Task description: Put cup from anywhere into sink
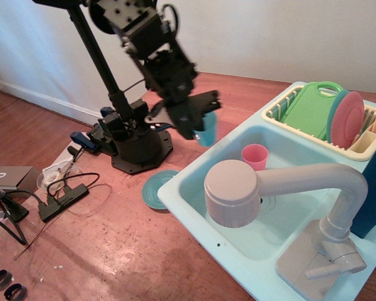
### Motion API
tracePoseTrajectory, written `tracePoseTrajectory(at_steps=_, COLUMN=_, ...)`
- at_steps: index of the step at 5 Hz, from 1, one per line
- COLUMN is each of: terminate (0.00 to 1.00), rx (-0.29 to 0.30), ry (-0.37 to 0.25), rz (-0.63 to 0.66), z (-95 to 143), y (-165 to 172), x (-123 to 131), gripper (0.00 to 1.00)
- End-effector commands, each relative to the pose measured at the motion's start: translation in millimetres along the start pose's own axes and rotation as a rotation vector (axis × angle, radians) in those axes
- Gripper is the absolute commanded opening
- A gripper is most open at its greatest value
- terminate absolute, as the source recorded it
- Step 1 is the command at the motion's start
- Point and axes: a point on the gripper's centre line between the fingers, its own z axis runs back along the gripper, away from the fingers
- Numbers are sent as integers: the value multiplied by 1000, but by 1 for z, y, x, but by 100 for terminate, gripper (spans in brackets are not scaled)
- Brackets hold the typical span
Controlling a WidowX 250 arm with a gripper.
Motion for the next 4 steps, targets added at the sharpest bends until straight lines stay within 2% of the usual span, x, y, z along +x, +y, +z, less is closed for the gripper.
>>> tracePoseTrajectory(at_steps=1, terminate=0, rx=70, ry=-56, rz=-9, z=4, y=30, x=26, gripper=0)
tracePoseTrajectory(at_steps=3, terminate=0, rx=51, ry=-95, rz=-62, z=-12, y=33, x=51, gripper=0)
tracePoseTrajectory(at_steps=4, terminate=0, rx=17, ry=-117, rz=-58, z=-16, y=29, x=46, gripper=100)
